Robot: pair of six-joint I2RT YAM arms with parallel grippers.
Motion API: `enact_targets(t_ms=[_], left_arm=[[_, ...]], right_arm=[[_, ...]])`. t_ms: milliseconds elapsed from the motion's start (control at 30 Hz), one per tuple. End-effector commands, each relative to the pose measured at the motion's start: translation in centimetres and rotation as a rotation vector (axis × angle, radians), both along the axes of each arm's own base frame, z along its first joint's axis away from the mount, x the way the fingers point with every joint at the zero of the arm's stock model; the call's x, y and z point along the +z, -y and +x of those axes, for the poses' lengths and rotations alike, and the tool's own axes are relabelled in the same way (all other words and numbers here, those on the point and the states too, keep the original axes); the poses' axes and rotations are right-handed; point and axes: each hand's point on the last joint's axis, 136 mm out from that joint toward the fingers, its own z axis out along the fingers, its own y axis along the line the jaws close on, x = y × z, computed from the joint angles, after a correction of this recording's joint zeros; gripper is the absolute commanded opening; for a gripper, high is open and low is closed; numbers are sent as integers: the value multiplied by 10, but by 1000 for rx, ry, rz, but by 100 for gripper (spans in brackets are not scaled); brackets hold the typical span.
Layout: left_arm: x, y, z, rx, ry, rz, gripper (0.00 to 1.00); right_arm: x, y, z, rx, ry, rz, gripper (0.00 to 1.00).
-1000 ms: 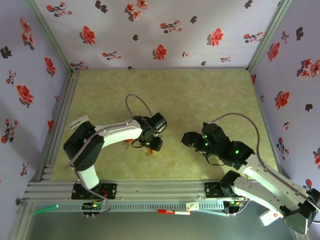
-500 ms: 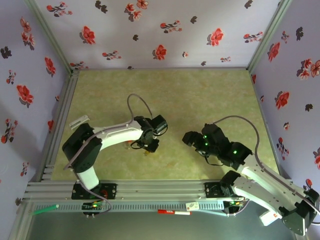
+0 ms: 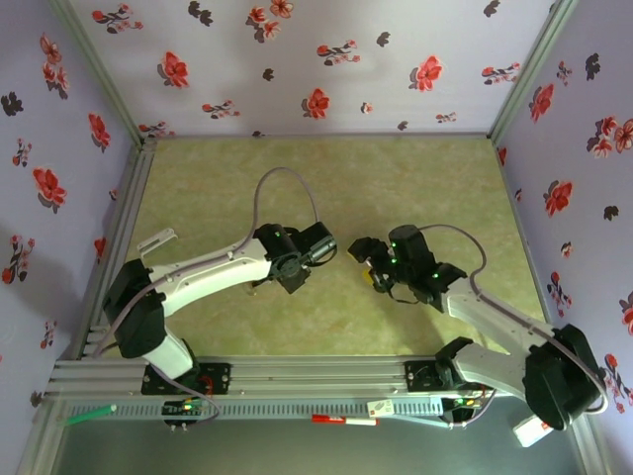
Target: Unlock with the key
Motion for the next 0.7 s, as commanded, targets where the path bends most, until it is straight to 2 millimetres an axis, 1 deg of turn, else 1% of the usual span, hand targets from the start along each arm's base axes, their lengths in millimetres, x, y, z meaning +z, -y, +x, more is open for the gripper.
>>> enact_targets(t_ms=[0,67,100,200,267,367,467,567,633,667], left_arm=[[29,-5,12,-97,122,110,7],[31,-3,16,-136,188,179,7],[28,-3,19,-147,210,216,7],[10,-2,25,-164,223,289,5],[-4,3,26,-173,208,300,5],[-12,11,27,-165,192,294,5],[-14,22,27,-168,205,289,5],[-13,31,33,-171,273,325,5],[-20,33,37,-165,289,345,5],[-27,31,37,-168,282,368,4]], right_arm=[[-4,-12,11,5,-4,114,74],[-9,-18,16,19,-19,145,75],[-11,-20,17,30,-27,146,74],[-21,-23,16,70,-67,119,75],[-25,-19,15,81,-88,98,75],[-36,-4,12,72,-125,41,75],[-45,7,12,40,-155,30,76],[-50,8,16,30,-162,56,76],[-51,10,18,24,-164,56,76],[-52,14,18,19,-165,51,76]])
